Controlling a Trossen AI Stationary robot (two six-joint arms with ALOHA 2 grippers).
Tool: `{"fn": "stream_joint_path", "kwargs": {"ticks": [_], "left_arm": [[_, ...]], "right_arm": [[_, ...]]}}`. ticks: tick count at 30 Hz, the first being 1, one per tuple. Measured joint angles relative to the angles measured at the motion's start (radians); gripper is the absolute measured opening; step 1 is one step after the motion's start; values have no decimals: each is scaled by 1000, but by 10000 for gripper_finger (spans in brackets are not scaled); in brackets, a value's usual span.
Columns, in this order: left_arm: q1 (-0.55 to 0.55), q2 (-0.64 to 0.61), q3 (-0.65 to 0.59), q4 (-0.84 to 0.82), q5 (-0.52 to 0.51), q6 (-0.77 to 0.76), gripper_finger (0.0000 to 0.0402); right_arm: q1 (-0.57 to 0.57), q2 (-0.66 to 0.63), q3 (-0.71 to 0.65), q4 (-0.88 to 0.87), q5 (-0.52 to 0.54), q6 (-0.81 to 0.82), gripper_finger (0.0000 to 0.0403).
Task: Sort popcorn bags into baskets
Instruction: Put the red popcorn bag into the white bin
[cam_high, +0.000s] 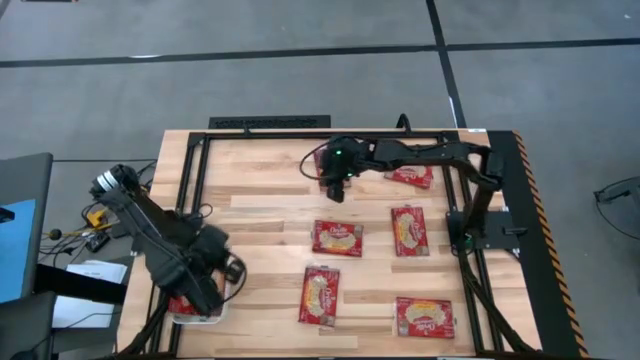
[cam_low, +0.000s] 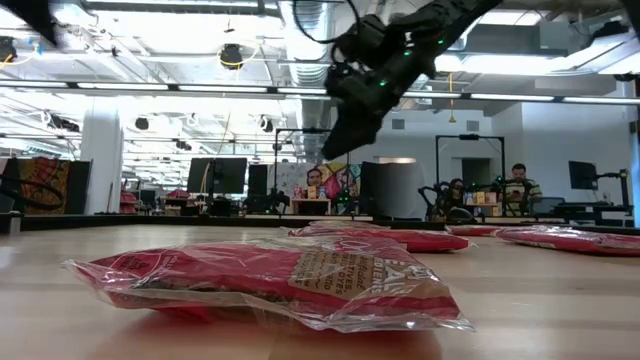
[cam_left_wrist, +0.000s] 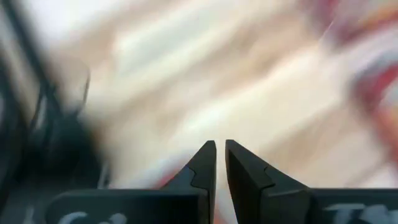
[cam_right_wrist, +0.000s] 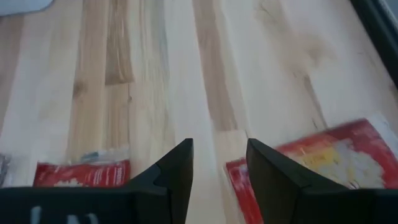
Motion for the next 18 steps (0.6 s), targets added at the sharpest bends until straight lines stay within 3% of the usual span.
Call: {"fn": "stream_joint_path", "kwargs": {"ticks": [4, 8, 12, 18], "left_arm": [[72, -21, -50, 59, -243, 184, 24], [153, -74, -174, 289, -334, 433, 20], [273, -138, -324, 579, -313, 719, 18], [508, -202, -495, 1018, -73, 1194, 18]], "right_arm": [[-51, -86, -95, -9, -1, 59, 167], [-84, -169, -235, 23, 2, 157, 165], [-62, -217, -370, 138, -2, 271, 168], [-75, -185, -452, 331, 153, 406, 173]]}}
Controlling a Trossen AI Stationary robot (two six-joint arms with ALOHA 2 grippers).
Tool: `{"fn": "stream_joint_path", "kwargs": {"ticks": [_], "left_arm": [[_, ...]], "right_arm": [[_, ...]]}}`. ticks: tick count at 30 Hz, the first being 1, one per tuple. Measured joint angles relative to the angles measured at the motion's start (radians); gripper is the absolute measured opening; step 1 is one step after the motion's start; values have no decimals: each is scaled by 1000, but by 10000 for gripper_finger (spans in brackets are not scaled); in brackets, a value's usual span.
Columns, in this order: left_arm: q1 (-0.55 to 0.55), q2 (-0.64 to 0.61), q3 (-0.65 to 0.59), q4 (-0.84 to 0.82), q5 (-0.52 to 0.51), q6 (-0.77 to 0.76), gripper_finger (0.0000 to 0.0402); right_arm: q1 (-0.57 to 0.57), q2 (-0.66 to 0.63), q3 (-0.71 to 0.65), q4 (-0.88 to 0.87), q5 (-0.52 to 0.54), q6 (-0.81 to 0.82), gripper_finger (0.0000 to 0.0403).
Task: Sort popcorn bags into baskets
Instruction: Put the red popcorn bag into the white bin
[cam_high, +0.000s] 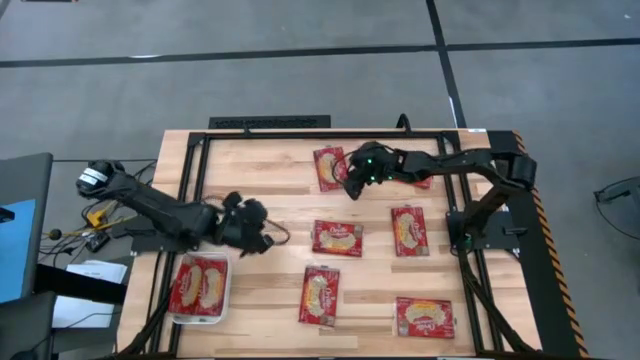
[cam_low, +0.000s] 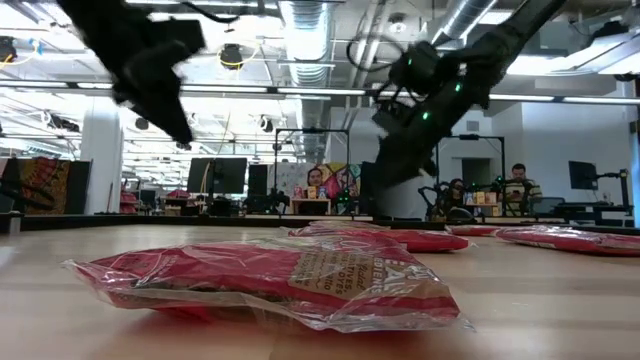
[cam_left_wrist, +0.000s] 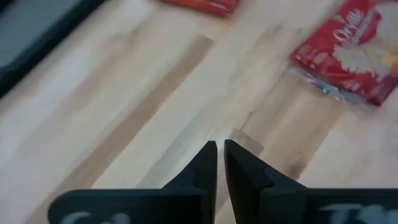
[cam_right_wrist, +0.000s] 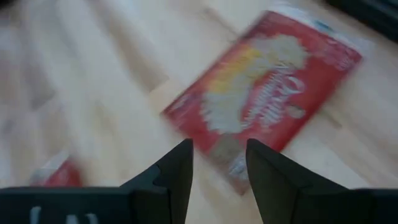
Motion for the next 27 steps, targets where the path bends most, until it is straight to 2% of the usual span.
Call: {"fn": "stream_joint_path", "kwargs": {"ticks": [5, 10, 13, 17, 20, 23, 27], "left_arm": [[148, -4, -39, 234, 145, 266, 21], [263, -2, -41, 300, 186, 400, 49], [329, -2, -41, 303, 200, 453, 78], [407, -2, -41, 304, 297, 503, 121], [444, -2, -41, 304, 318, 521, 151], [472, -2, -41, 314, 315, 555, 169], [500, -1, -41, 372, 310, 565, 175]], "right_arm": [[-35, 100, -1, 65, -22, 173, 170], [-51, 186, 6, 64, -36, 320, 171], [-62, 218, 24, 68, -58, 337, 175], [-68, 252, 52, 77, -56, 336, 177], [-68, 259, 64, 74, -58, 294, 171], [-56, 260, 65, 69, -49, 232, 141], [-46, 260, 66, 40, -40, 175, 54]]}}
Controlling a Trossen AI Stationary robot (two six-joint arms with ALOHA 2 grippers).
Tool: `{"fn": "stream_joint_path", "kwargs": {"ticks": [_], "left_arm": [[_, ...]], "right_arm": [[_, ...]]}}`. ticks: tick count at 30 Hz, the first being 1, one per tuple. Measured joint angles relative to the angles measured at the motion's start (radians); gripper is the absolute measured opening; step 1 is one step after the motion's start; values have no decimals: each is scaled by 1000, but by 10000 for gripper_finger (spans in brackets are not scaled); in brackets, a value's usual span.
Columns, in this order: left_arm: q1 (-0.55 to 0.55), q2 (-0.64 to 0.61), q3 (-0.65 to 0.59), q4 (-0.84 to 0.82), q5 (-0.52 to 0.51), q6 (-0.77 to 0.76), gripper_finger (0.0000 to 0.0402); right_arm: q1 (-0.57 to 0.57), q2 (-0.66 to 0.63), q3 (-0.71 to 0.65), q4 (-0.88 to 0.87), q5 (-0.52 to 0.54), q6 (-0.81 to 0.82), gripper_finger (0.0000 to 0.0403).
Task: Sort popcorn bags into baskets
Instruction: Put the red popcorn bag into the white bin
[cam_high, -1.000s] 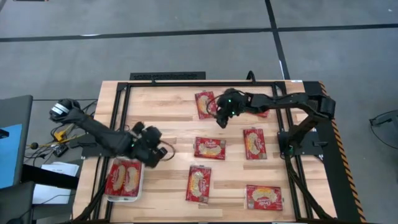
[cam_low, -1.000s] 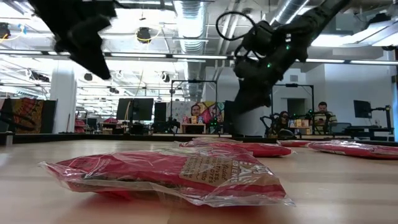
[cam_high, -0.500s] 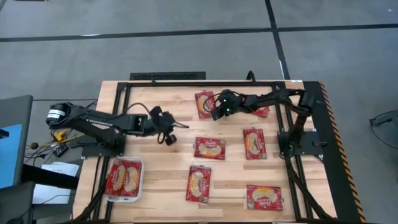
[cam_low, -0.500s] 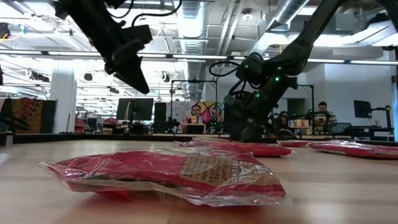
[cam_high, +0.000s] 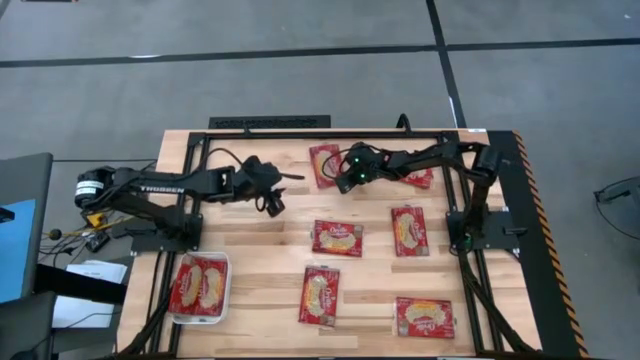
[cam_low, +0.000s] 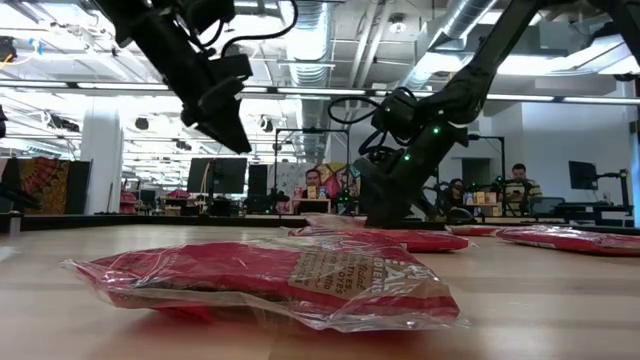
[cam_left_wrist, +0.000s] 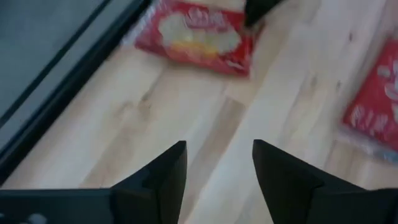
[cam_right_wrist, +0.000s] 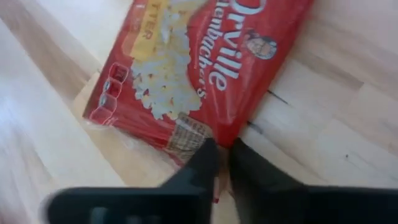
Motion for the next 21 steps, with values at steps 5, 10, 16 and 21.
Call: {"fn": "stream_joint_path", "kwargs": {"ticks": [5, 10, 16, 21], "left_arm": [[8, 0, 0, 67, 9, 2, 175], [8, 0, 0, 63, 14, 2, 175], [21, 0, 0, 123, 101, 59, 175], [52, 0, 0, 199, 211, 147, 175]], "right_arm": [[46, -7, -1, -15, 2, -197, 16], [178, -83, -6, -65, 246, -474, 6], [362, -186, -4, -24, 506, -798, 5], [454, -241, -3, 36, 514, -963, 5]]}}
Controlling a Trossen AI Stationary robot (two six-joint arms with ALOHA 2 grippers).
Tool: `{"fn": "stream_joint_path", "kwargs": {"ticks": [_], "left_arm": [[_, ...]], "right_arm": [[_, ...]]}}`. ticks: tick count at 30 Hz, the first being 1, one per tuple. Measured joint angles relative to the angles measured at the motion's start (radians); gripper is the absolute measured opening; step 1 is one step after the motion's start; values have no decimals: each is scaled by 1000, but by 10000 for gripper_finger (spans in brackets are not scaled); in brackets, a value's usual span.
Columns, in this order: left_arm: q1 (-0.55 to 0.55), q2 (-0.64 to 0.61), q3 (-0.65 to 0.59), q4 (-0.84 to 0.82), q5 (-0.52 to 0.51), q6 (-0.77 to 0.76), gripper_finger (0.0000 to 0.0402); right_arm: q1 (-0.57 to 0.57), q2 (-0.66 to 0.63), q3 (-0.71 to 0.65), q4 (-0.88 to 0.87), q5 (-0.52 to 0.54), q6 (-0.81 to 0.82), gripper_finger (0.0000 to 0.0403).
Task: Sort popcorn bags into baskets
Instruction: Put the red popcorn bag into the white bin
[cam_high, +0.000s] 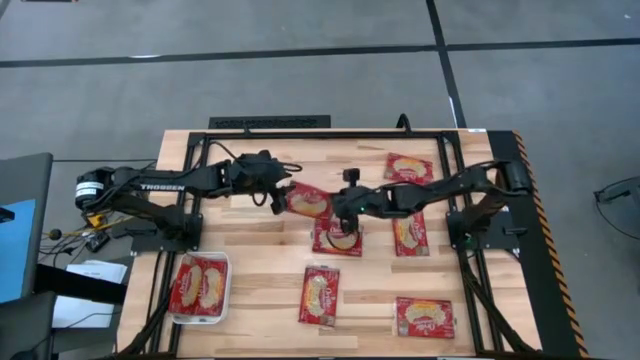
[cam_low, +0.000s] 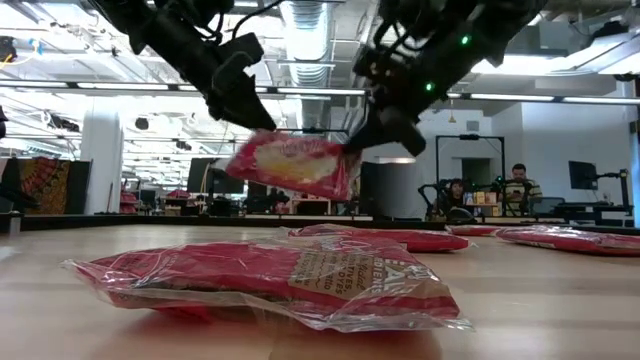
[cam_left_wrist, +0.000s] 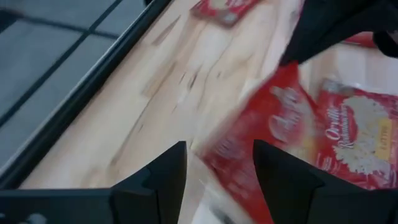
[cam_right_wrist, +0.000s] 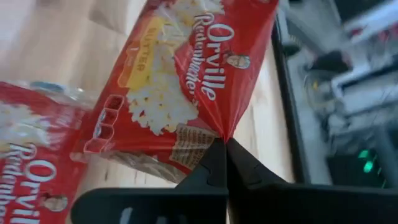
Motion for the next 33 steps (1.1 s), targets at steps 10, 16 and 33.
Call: {"fn": "stream_joint_path", "kwargs": {"ticks": [10, 16, 33], "left_arm": [[8, 0, 0, 16, 111, 88, 175], [7, 0, 0, 18, 303, 92, 160], [6, 0, 1, -42, 284, 83, 4]], "right_arm": [[65, -46, 0, 19, 115, -116, 4], [86, -46, 0, 57, 142, -161, 4], [100, -46, 0, 183, 180, -255, 12]]}}
